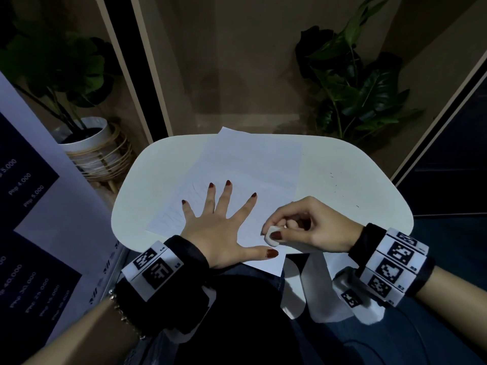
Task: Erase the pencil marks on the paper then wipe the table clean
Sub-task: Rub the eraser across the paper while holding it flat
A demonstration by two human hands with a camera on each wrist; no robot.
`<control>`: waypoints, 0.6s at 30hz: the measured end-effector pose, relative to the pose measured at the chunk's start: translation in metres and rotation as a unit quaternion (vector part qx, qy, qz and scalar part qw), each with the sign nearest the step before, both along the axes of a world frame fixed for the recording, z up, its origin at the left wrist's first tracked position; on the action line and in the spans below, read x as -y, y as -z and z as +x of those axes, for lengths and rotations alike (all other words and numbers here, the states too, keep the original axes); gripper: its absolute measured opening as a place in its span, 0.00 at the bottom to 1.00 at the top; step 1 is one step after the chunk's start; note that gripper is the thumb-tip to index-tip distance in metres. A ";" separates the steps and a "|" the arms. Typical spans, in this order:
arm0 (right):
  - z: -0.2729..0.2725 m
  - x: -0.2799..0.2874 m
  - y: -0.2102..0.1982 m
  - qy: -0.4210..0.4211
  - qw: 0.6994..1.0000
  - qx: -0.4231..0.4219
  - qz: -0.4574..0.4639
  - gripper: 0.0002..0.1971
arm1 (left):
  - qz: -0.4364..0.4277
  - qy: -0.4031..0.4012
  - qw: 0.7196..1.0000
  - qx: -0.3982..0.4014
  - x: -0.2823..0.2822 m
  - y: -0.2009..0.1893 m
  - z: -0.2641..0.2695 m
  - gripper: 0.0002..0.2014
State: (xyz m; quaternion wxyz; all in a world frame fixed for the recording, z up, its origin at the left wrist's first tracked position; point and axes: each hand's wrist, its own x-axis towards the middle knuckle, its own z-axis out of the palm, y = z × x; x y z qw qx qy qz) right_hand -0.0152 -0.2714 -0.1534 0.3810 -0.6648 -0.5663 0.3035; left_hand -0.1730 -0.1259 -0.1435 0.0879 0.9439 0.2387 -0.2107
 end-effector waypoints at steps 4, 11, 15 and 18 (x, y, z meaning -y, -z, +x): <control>-0.003 -0.001 0.003 0.047 0.998 0.000 0.031 0.04 | -0.003 -0.002 1.000 -0.001 0.000 -0.001 0.001 0.55; -0.004 -0.003 0.004 0.066 0.997 0.015 0.038 0.04 | -0.003 -0.001 1.000 -0.005 0.001 -0.002 0.001 0.55; -0.003 -0.006 0.008 0.088 0.995 0.019 0.040 0.04 | -0.021 0.009 1.000 -0.002 -0.001 -0.002 -0.001 0.53; -0.005 -0.008 0.011 0.138 0.989 0.010 0.060 0.02 | -0.043 0.025 0.999 0.013 -0.006 -0.005 -0.003 0.46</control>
